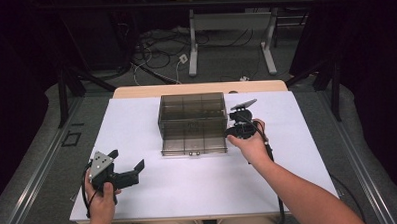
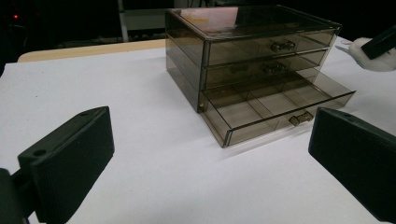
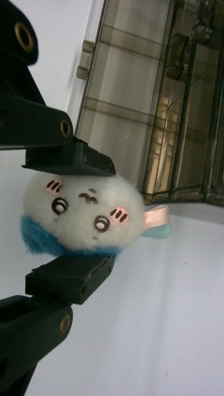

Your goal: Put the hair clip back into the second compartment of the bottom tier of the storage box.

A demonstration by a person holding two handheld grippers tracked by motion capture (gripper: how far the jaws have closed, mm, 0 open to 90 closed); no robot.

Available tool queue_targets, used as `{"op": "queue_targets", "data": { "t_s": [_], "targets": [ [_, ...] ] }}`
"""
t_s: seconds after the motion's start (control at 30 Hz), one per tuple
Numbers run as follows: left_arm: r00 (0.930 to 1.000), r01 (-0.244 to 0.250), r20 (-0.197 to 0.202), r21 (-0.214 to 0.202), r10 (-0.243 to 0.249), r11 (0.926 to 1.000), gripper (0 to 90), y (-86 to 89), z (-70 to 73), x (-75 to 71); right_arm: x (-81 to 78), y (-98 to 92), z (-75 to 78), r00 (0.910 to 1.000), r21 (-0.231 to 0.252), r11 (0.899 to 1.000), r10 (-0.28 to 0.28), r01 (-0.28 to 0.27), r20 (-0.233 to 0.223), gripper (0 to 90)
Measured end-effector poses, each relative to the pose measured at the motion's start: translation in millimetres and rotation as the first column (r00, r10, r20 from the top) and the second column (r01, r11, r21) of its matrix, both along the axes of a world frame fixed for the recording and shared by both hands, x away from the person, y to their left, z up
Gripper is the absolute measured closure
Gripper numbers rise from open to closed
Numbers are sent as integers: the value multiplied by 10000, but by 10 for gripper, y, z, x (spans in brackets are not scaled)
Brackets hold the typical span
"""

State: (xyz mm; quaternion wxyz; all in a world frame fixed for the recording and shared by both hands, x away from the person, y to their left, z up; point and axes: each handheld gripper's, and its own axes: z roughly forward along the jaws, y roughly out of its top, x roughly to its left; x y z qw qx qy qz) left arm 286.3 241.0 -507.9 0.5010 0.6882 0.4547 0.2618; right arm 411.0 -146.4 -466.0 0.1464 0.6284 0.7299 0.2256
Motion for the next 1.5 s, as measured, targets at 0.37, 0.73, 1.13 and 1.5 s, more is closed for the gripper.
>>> {"op": "queue_targets", "data": {
  "t_s": [0.37,0.73,1.13,1.5],
  "targets": [
    [10000,4,-9,19,-4,10000,4,5,0,1,5,149,50,9993,-243,9991,360,-357,135,528],
    [10000,17,-13,64,-17,10000,4,1,1,4,26,135,121,9989,-410,9986,338,-324,324,528],
    [10000,5,12,37,-5,10000,4,0,1,2,23,122,201,9981,-397,9986,358,-338,505,529],
    [10000,22,0,84,-22,10000,4,-5,-1,0,-58,99,265,9964,-342,9974,645,-627,543,528]
  ]
}}
